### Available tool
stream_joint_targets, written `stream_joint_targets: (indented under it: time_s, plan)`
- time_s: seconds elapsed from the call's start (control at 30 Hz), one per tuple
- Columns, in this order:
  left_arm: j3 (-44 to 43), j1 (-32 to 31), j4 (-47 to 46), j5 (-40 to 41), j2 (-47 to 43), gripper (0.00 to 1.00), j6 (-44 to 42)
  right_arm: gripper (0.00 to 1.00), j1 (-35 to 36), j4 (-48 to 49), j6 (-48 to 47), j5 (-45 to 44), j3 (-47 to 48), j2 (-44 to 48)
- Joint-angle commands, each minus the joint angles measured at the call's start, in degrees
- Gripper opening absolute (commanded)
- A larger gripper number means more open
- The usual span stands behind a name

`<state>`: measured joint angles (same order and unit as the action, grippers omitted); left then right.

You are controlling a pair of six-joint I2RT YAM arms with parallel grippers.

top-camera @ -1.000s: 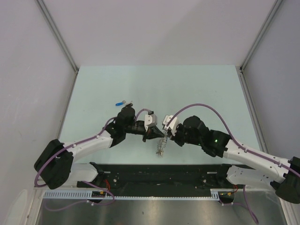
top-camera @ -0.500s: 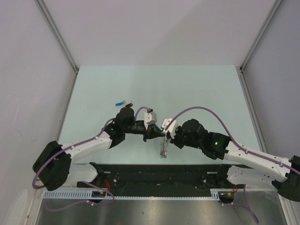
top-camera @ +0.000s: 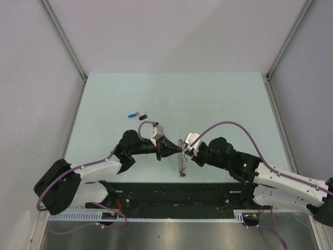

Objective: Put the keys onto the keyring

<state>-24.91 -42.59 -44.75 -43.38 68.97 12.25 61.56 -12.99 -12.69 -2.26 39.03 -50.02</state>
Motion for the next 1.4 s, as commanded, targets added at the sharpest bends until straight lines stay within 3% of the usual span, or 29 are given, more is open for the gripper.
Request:
stream_joint_targets:
  time_s: [0.0,0.2,0.5,1.0,1.37]
  plan:
    - [1.61,-0.30,-21.15,-0.22,-0.42,0.00,8.92,0.00,0.31,6.84,2.67,-0.03,-2.81,1.50]
    - [2.14,-0.30,-27.84,-0.57,2.92,0.00,12.97,0.00,0.31,9.30,3.11,-0.72,-5.01,3.43]
    - [1.61,-0.30,-25.21,-1.18,2.31,0.00,11.74,0.18,0.31,10.36,2.49,-0.38,-5.63,4.32]
    - [1.18,-0.39,-18.45,-0.40,0.03,0.00,8.05,0.33,0.23,11.32,2.14,0.68,-5.63,6.42]
    - [0.56,-0.39,-15.63,-0.39,-0.94,0.00,6.47,0.38,0.31,11.85,1.79,1.56,-5.63,6.43]
